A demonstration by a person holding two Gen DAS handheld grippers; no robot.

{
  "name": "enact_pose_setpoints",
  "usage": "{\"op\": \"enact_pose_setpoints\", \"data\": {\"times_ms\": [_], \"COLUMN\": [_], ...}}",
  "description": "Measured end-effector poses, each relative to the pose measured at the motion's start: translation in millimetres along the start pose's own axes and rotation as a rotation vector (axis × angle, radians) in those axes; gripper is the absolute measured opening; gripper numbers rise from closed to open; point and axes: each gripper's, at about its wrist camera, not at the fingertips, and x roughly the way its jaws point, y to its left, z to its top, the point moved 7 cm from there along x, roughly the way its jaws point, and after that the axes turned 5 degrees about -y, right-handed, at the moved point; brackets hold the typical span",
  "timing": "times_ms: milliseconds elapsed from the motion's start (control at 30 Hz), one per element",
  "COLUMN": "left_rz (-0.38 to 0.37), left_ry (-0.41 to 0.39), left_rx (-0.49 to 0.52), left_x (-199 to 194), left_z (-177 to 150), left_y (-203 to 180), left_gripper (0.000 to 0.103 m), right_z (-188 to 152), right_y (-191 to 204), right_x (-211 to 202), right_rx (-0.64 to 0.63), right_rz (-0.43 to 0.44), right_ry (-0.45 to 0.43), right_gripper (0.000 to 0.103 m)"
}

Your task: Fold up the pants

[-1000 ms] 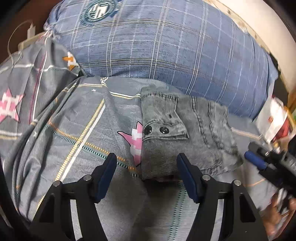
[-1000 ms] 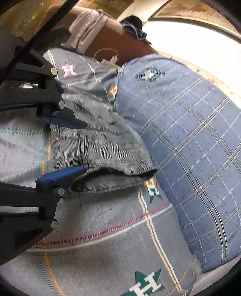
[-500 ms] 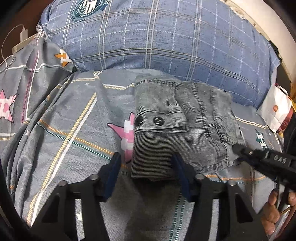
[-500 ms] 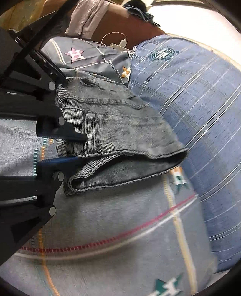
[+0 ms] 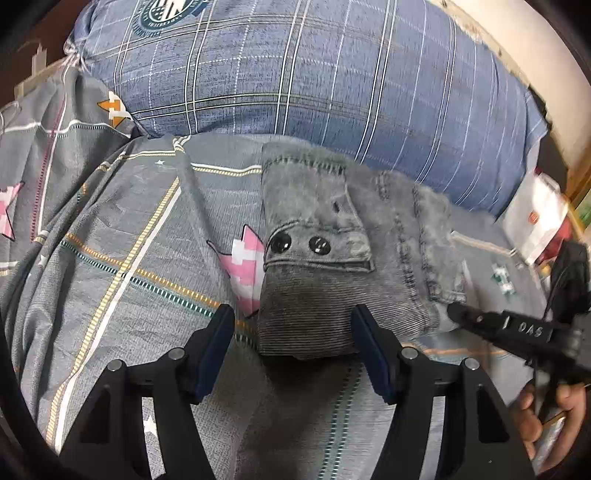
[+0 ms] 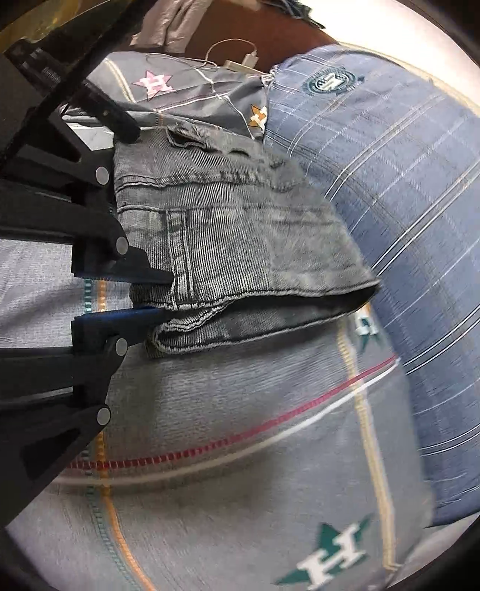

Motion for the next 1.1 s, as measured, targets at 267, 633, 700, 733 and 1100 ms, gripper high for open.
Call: {"op": "enact_pose_setpoints", "data": {"times_ms": [267,633,700,733,1100], "left_rz": [-0.027,-0.015,-0.032,-0.036,0.087], "left_ry": [0.045,0.073,0.074,0.071,0.024], "left_rx": [-0.122,-0.086,-0.088,-0.078,0.070], "left_x": [8.6,21.3,22.2,20.8,19.6], "left_z": [-1.1,-10.8,-12.1,-12.3,-15.7], "left_y": [17.7,4.2,3.6,1.3,-10.3], "left_gripper": [0.068,0.067,0.055,0.051,0.043], "right_z": [8.7,9.3,10.6,11.4,6.5], "right_y": [-5.9,-15.3,-8.9,-8.4,-22.2], "right_x": [-16.5,5.6,4.5,4.3,10.5], "right_rx": [0.086,0.161,0.089,0.068,0.067], "right_rz": [0.114,0.114,0.057,0.032,-0.026], "right_ry": [-0.043,-0.010,-0.020,-0.020,0.019], "right_gripper": [0.056,0.067,0.059,0.043,0.015]}}
